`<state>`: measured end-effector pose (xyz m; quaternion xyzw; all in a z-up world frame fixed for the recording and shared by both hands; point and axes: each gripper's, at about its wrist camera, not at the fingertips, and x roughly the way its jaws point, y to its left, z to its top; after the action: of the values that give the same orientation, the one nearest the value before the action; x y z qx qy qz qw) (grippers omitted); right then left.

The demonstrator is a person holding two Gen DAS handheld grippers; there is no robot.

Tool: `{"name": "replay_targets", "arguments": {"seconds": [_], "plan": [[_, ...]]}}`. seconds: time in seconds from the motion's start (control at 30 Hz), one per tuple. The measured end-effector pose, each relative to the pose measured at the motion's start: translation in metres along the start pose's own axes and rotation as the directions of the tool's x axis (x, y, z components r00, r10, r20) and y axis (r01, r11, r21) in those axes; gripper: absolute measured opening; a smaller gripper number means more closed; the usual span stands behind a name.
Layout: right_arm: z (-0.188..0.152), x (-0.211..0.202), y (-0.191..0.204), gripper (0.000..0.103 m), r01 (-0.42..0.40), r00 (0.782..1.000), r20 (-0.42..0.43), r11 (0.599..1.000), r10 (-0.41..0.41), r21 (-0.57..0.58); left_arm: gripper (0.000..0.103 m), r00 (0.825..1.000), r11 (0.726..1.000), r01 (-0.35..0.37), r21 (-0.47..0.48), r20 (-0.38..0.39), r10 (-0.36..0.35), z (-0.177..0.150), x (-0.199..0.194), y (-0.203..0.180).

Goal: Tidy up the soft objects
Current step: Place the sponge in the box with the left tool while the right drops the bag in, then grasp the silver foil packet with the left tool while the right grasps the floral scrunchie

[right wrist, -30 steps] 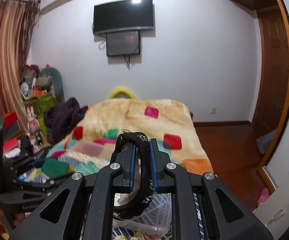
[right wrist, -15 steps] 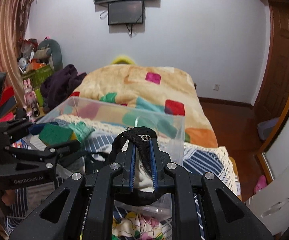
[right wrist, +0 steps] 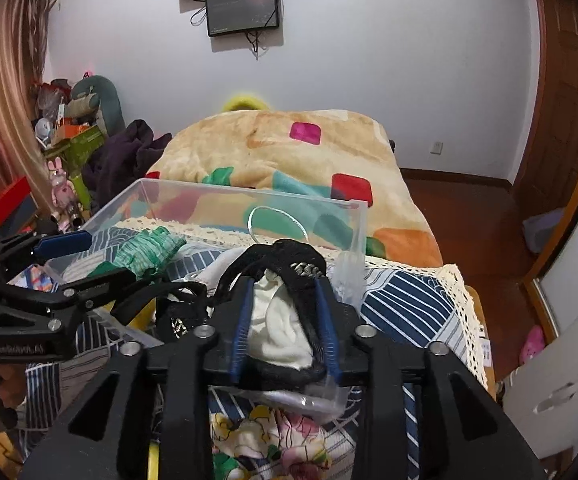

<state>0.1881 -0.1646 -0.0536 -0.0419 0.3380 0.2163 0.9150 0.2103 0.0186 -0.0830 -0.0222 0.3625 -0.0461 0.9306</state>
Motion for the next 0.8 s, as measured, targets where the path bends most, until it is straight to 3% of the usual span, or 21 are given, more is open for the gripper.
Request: {"name": "replay_targets", "arguments": {"seconds": [0.17, 0.4, 0.5, 0.57, 0.8], "plan": [[-0.003, -0.017, 0.000, 0.060, 0.001, 0.999, 0.047, 1.000, -0.001, 0.000, 0.087, 0.999, 1.000, 0.009, 0.002, 0.032, -0.009, -0.003, -0.018, 0.000], [-0.007, -0.036, 0.002, 0.063, -0.004, 0.996, 0.089, 1.000, 0.005, -0.007, 0.093, 0.997, 1.000, 0.016, 0.024, 0.071, -0.018, -0.016, -0.046, -0.003], [-0.013, -0.044, 0.003, 0.070, -0.010, 0.995, 0.099, 1.000, 0.011, -0.003, 0.094, 0.998, 0.998, 0.003, 0.066, 0.065, -0.007, -0.028, -0.051, -0.007], [-0.017, -0.047, 0.003, 0.076, -0.006, 0.995, 0.104, 1.000, 0.006, 0.002, 0.094, 0.999, 0.997, -0.003, 0.082, 0.052, -0.001, -0.039, -0.051, -0.010], [-0.046, -0.039, 0.000, 0.077, -0.005, 0.999, 0.040, 0.999, 0.004, 0.037, 0.094, 0.999, 0.997, 0.026, 0.074, -0.035, -0.023, -0.072, -0.036, -0.011]]}}
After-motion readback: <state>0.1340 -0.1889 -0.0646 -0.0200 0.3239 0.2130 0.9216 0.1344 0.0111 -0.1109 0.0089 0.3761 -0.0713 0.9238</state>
